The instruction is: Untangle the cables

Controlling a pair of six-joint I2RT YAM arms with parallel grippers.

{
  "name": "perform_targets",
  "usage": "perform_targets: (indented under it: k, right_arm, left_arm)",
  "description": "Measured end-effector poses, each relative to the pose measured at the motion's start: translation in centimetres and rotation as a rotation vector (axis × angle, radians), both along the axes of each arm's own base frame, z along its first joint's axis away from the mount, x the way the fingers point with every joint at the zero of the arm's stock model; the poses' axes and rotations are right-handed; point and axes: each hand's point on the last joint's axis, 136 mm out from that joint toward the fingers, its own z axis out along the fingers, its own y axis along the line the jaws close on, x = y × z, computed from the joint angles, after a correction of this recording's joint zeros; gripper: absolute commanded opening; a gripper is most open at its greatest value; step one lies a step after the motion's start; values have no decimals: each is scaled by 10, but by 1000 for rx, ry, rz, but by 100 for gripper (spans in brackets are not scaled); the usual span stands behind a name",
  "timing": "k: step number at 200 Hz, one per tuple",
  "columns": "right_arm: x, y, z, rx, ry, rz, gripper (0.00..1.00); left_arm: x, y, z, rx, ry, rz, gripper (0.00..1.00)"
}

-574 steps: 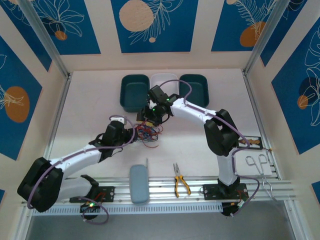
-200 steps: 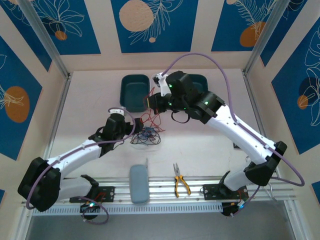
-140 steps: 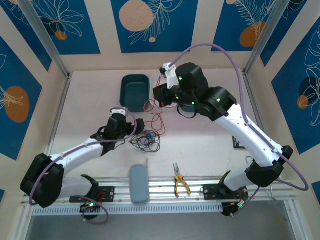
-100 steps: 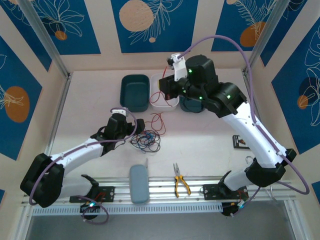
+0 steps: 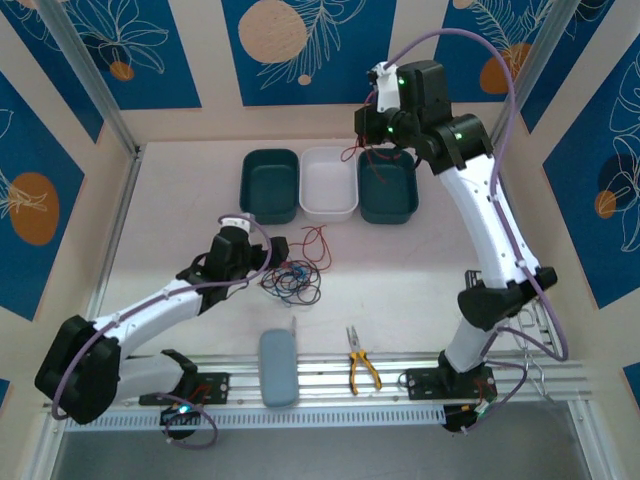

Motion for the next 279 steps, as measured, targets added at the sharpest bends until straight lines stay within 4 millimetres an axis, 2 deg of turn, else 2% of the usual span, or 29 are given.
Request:
perform_targets:
  k: [39, 66, 122, 147, 162, 186, 217, 244, 279]
  right_arm:
    - [60, -26, -43, -86, 39, -40, 0]
    - [91, -43, -70, -107, 74, -54, 0]
    - [121, -75, -112, -90, 153, -64, 0]
    - [126, -84, -137, -82, 199, -69, 0]
    - [125, -86, -166, -84, 255, -66, 0]
    - [113, -86, -215, -90, 368, -53, 0]
    - [96, -85, -260, -69, 475, -38, 0]
    - [83, -90, -282, -58, 530, -51, 0]
    - [79, -102, -289, -48, 557, -103, 0]
  left_arm:
    - [-2, 6, 13, -6, -32, 19, 100]
    - [-4, 10, 16, 1, -39, 33, 100]
    - [-3, 14, 19, 17, -55, 41, 100]
    - [-5, 16, 15, 28, -42, 44, 100]
    - [-5, 17, 14, 32, -39, 47, 100]
    - [-6, 17, 14, 35, -37, 49, 100]
    - [-7, 18, 13, 37, -34, 49, 100]
    - [-8, 19, 15, 34, -38, 49, 100]
    - [-8, 19, 14, 36, -34, 49, 100]
